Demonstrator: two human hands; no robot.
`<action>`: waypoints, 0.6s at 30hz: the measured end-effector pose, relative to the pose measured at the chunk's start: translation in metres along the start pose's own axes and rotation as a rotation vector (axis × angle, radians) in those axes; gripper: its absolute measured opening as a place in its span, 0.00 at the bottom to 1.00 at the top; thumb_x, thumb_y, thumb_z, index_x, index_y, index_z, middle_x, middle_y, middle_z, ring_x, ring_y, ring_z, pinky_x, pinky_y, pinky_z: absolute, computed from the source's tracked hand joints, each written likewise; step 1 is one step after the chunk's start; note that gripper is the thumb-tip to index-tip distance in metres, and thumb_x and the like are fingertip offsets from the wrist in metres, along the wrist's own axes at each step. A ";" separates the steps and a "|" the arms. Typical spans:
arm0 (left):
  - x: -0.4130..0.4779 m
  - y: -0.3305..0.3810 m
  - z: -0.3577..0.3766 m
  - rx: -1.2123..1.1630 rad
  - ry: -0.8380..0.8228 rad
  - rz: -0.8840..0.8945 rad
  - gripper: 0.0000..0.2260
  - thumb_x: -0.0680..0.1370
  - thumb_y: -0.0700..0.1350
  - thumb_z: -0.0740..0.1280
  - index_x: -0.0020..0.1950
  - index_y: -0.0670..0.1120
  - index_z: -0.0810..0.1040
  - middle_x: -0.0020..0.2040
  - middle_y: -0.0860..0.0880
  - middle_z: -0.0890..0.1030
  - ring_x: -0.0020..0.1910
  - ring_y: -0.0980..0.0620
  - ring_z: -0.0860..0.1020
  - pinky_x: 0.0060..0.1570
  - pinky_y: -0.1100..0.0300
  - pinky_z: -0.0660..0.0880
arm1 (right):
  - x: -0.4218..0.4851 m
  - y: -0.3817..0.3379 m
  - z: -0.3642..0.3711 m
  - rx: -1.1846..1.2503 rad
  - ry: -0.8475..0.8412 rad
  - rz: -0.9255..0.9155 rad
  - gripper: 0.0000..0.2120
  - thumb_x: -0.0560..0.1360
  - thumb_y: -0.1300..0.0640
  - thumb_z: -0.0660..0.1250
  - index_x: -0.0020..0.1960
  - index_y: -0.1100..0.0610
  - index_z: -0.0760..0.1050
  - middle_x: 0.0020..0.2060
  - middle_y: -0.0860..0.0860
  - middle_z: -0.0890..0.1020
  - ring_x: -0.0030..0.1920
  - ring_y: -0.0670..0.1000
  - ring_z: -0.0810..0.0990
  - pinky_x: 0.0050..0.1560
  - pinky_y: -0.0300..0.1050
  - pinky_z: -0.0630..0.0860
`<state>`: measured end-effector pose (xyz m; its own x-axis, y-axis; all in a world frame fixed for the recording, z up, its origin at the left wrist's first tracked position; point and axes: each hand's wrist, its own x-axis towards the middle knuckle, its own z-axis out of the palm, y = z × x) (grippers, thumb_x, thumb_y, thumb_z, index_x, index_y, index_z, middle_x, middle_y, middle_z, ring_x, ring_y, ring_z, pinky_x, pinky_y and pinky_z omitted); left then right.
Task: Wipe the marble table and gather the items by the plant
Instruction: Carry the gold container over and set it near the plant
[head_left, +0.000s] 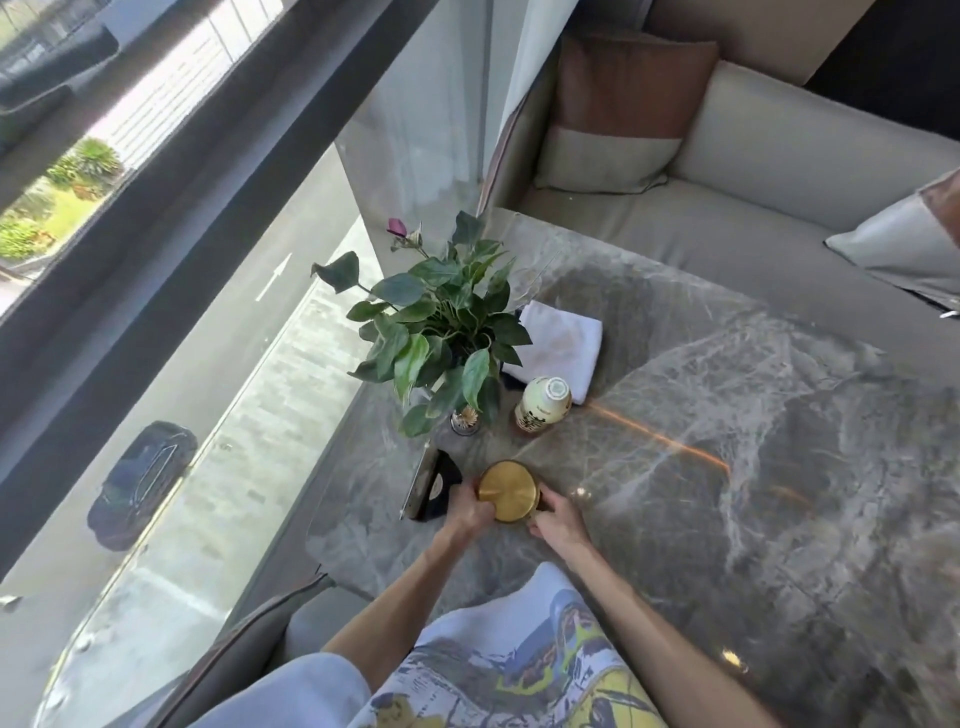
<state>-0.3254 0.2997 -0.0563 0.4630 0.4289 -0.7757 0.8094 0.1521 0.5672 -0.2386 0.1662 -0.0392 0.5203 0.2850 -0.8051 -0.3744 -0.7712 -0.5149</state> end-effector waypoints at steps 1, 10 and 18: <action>-0.003 0.003 0.000 0.010 0.000 0.007 0.27 0.61 0.41 0.62 0.60 0.40 0.79 0.52 0.43 0.84 0.53 0.45 0.82 0.53 0.52 0.80 | 0.001 0.002 -0.001 -0.010 -0.007 -0.011 0.29 0.71 0.63 0.65 0.69 0.44 0.74 0.46 0.46 0.84 0.47 0.49 0.79 0.60 0.55 0.79; -0.028 0.002 -0.001 0.215 -0.095 0.129 0.40 0.61 0.47 0.60 0.76 0.45 0.64 0.73 0.40 0.68 0.72 0.42 0.67 0.72 0.52 0.66 | -0.030 0.015 -0.004 -0.610 -0.057 -0.279 0.36 0.75 0.60 0.60 0.79 0.42 0.51 0.79 0.52 0.56 0.77 0.58 0.59 0.75 0.51 0.62; -0.044 0.006 0.003 0.542 -0.164 0.135 0.30 0.72 0.36 0.62 0.75 0.47 0.65 0.76 0.36 0.57 0.77 0.40 0.54 0.74 0.58 0.55 | -0.028 0.025 0.000 -0.804 -0.078 -0.161 0.34 0.77 0.54 0.59 0.79 0.42 0.48 0.79 0.57 0.49 0.78 0.63 0.50 0.78 0.56 0.52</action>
<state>-0.3401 0.2791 -0.0194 0.5896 0.2631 -0.7637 0.7890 -0.3899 0.4749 -0.2621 0.1392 -0.0294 0.4550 0.4426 -0.7727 0.3795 -0.8813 -0.2814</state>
